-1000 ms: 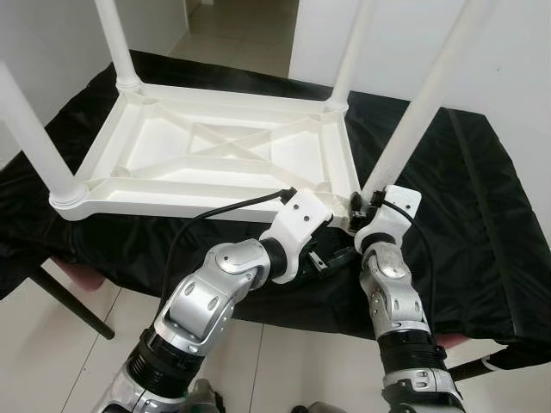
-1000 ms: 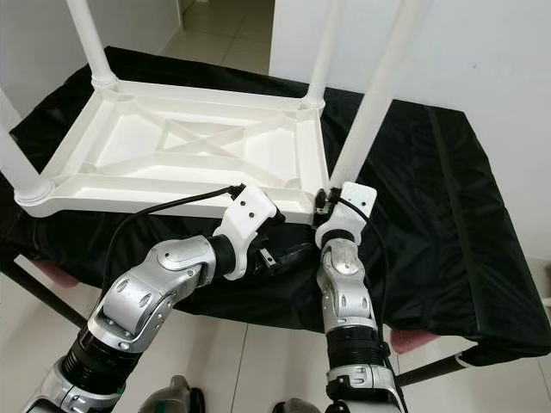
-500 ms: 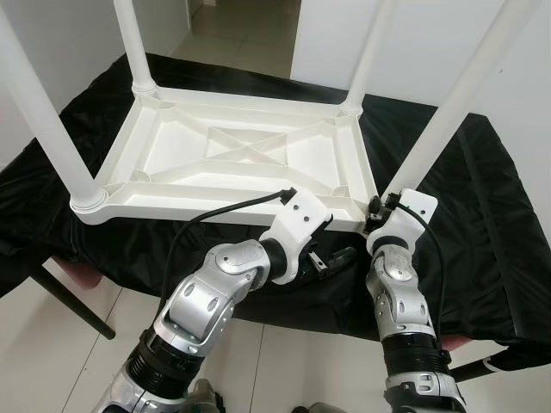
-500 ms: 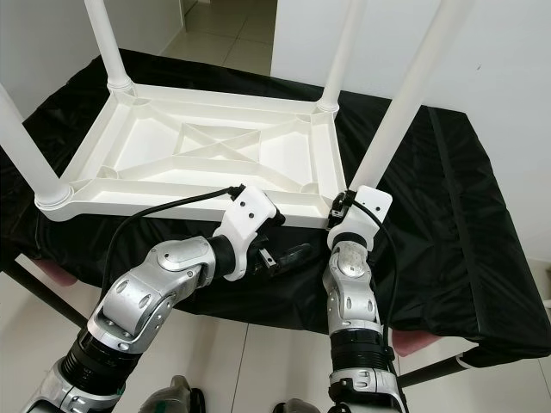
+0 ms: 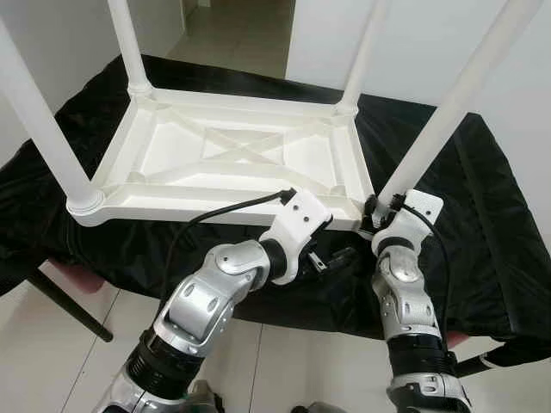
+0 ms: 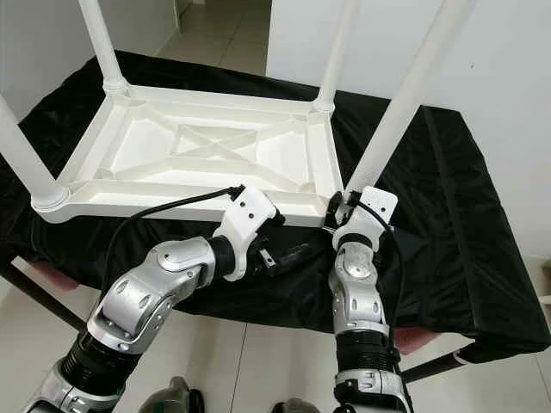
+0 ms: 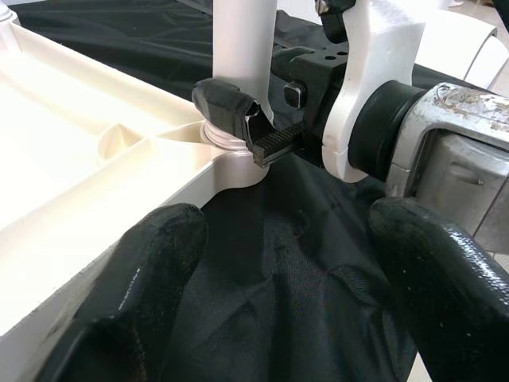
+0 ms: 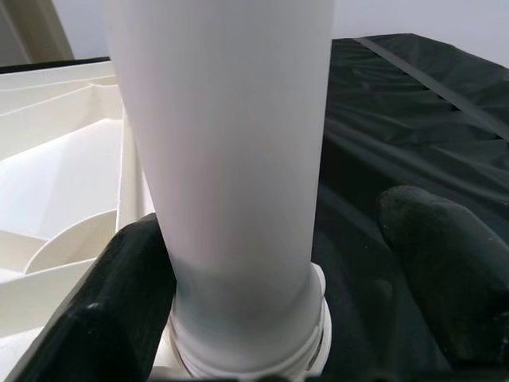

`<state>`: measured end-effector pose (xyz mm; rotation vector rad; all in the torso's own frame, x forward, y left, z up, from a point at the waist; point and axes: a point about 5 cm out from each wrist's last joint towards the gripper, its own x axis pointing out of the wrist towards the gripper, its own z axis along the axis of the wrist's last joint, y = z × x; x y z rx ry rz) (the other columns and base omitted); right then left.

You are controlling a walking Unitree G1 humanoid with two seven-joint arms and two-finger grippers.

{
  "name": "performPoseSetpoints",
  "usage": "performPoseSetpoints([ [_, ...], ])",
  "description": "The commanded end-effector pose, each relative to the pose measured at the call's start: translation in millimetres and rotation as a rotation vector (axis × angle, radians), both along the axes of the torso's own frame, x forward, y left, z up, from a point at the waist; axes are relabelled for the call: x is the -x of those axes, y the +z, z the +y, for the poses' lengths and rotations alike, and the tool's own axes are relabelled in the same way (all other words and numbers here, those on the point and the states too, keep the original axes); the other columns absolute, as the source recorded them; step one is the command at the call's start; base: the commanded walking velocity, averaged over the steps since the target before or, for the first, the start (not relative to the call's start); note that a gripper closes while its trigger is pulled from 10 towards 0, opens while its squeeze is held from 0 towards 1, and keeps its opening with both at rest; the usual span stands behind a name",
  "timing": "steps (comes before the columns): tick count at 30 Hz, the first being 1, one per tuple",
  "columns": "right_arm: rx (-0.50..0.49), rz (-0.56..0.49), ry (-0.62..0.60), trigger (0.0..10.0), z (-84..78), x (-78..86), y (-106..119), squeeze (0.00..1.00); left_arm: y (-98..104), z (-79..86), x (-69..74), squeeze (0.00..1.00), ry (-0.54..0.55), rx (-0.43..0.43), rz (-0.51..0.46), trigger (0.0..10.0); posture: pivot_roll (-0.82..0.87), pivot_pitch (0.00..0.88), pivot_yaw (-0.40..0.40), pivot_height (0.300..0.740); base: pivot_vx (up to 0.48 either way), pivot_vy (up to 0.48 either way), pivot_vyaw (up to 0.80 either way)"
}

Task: Building children table

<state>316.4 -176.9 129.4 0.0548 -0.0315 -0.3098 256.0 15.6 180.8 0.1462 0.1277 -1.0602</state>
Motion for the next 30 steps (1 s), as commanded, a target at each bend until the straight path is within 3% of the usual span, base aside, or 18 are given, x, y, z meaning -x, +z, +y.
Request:
performPoseSetpoints([
  [1,-0.014,0.006,0.041,10.0,-0.8,-1.3,-3,1.00,0,1.7,-2.3,0.00,0.031,-0.003,-0.006,10.0,0.06,0.023,-0.072,0.740,0.000,0.000,0.00],
  [4,-0.018,-0.001,0.064,10.0,-0.9,-2.1,-2,1.00,0,2.4,-2.9,0.00,0.035,-0.003,-0.007,10.0,0.06,0.023,-0.072,0.740,0.000,0.000,0.00],
  [5,-0.018,-0.010,0.098,10.0,-2.4,-3.3,-1,0.00,-1,3.2,-3.9,0.00,0.041,-0.006,-0.009,10.0,0.05,0.029,-0.073,0.740,0.000,0.000,0.00],
  [9,-0.028,-0.044,0.196,10.0,-6.8,-7.1,5,0.00,-3,5.4,-6.1,0.00,0.053,-0.013,-0.010,10.0,0.05,0.030,-0.072,0.740,0.000,0.000,0.00],
  [15,-0.014,-0.063,0.231,10.0,-11.3,-10.1,10,0.00,-4,5.8,-7.1,0.00,0.058,-0.017,-0.011,10.0,0.05,0.029,-0.072,0.740,0.000,0.000,0.00],
  [20,0.005,-0.096,0.366,10.0,-20.6,-18.6,20,0.00,-4,6.0,-8.1,0.00,0.061,-0.021,-0.015,10.0,0.05,0.026,-0.071,0.740,0.000,0.000,0.00],
  [25,0.015,-0.095,0.401,10.0,-25.1,-20.3,21,0.00,-4,6.1,-8.1,0.00,0.060,-0.023,-0.016,10.0,0.05,0.025,-0.069,0.740,0.000,0.000,0.00],
  [30,0.030,-0.088,0.528,10.0,-41.2,-21.2,18,0.00,-4,8.1,-7.8,0.00,0.062,-0.027,-0.018,10.0,0.06,0.026,-0.064,0.740,0.000,0.000,0.00],
])
